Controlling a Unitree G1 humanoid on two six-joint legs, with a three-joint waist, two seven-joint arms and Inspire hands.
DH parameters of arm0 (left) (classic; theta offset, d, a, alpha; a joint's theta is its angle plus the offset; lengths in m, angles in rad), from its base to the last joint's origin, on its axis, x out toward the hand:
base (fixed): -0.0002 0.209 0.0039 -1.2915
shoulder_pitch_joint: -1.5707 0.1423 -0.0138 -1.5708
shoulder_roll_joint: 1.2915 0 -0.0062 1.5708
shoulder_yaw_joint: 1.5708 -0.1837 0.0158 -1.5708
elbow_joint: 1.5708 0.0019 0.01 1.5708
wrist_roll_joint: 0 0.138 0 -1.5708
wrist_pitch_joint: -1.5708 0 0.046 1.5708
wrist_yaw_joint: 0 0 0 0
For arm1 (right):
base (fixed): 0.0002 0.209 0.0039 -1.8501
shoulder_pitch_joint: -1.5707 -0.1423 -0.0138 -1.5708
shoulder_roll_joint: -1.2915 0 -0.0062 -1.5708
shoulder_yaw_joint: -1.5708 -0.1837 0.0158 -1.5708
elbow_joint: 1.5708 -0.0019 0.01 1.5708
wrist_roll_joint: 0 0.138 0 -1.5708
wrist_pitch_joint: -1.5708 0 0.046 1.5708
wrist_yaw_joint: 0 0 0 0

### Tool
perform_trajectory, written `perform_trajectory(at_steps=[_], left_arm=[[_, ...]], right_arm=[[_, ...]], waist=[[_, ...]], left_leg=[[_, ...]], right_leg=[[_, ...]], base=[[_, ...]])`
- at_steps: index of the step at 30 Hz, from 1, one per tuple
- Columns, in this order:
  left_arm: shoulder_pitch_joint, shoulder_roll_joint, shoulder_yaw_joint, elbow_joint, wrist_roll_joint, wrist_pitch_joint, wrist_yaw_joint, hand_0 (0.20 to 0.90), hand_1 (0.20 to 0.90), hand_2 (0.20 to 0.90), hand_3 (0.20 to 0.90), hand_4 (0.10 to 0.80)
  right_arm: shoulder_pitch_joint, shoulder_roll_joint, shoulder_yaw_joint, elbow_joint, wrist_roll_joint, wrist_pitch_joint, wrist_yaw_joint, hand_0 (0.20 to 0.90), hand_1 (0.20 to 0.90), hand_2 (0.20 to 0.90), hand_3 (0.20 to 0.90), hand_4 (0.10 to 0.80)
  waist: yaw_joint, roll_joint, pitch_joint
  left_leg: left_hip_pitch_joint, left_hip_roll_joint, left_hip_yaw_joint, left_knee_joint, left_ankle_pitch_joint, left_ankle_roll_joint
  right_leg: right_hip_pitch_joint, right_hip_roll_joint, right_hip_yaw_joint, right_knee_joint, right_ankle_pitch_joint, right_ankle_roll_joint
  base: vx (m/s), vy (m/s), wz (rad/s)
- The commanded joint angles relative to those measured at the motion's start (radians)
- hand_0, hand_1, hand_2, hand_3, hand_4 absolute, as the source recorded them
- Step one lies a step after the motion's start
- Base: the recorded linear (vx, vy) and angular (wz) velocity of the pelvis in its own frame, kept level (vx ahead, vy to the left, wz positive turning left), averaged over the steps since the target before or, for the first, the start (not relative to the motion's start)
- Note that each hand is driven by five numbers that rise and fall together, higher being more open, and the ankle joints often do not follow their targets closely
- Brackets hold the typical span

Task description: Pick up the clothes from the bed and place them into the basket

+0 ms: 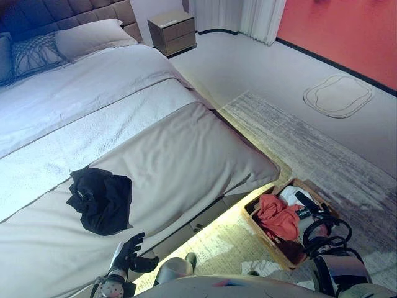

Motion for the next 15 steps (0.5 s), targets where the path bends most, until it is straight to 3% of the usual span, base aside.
perform_trajectory(at_steps=[1, 9, 12, 13, 14, 15], left_arm=[[-0.049, 0.028, -0.014, 0.017, -0.036, -0.052, 0.024, 0.900, 0.900, 0.900, 0.900, 0.800], [-0.037, 0.023, 0.025, 0.022, -0.058, -0.048, 0.030, 0.900, 0.900, 0.900, 0.900, 0.800], [-0.038, 0.033, 0.049, 0.031, -0.057, -0.052, 0.022, 0.900, 0.900, 0.900, 0.900, 0.800], [-0.041, 0.036, 0.056, 0.032, -0.064, -0.047, 0.018, 0.900, 0.900, 0.900, 0.900, 0.800], [-0.042, 0.039, 0.067, 0.033, -0.050, -0.045, 0.006, 0.900, 0.900, 0.900, 0.900, 0.800], [-0.054, 0.044, 0.074, 0.029, 0.008, -0.038, -0.022, 0.900, 0.900, 0.900, 0.900, 0.800]], right_arm=[[-0.103, -0.068, 0.019, -0.041, -0.063, -0.048, 0.025, 0.900, 0.900, 0.900, 0.900, 0.800], [-0.144, -0.040, 0.098, -0.069, -0.159, 0.001, 0.068, 0.900, 0.900, 0.900, 0.900, 0.800], [-0.177, -0.039, 0.141, -0.070, -0.201, 0.024, 0.086, 0.900, 0.900, 0.900, 0.900, 0.800], [-0.185, -0.039, 0.154, -0.071, -0.211, 0.028, 0.101, 0.900, 0.900, 0.900, 0.900, 0.800], [-0.187, -0.039, 0.159, -0.076, -0.213, 0.049, 0.119, 0.900, 0.900, 0.900, 0.900, 0.800], [-0.183, -0.051, 0.154, -0.087, -0.196, 0.063, 0.111, 0.900, 0.900, 0.900, 0.900, 0.800]], waist=[[0.027, -0.007, -0.020], [0.089, -0.023, -0.018], [0.125, -0.030, -0.014], [0.132, -0.032, -0.012], [0.125, -0.041, -0.011], [0.108, -0.046, -0.002]], left_leg=[[-0.080, -0.042, -0.020, -0.067, 0.080, -0.019], [-0.099, -0.030, -0.061, -0.061, 0.103, -0.036], [-0.130, -0.012, -0.064, -0.057, 0.128, -0.052], [-0.138, -0.001, -0.048, -0.053, 0.133, -0.057], [-0.128, 0.018, 0.005, -0.058, 0.115, -0.073], [-0.152, 0.048, 0.163, 0.004, 0.111, -0.083]], right_leg=[[0.133, 0.039, -0.081, 0.063, -0.162, 0.022], [0.150, 0.056, -0.115, 0.087, -0.194, 0.001], [0.167, 0.066, -0.140, 0.092, -0.202, -0.004], [0.173, 0.067, -0.156, 0.095, -0.203, -0.004], [0.189, 0.071, -0.163, 0.092, -0.224, 0.000], [0.203, 0.056, -0.236, 0.101, -0.206, 0.010]], base=[[-0.044, -0.001, 0.01], [-0.023, 0.001, 0.11], [0.018, 0.018, 0.25], [0.101, -0.003, 0.37], [0.107, 0.105, 0.60], [0.087, 0.165, 1.06]])
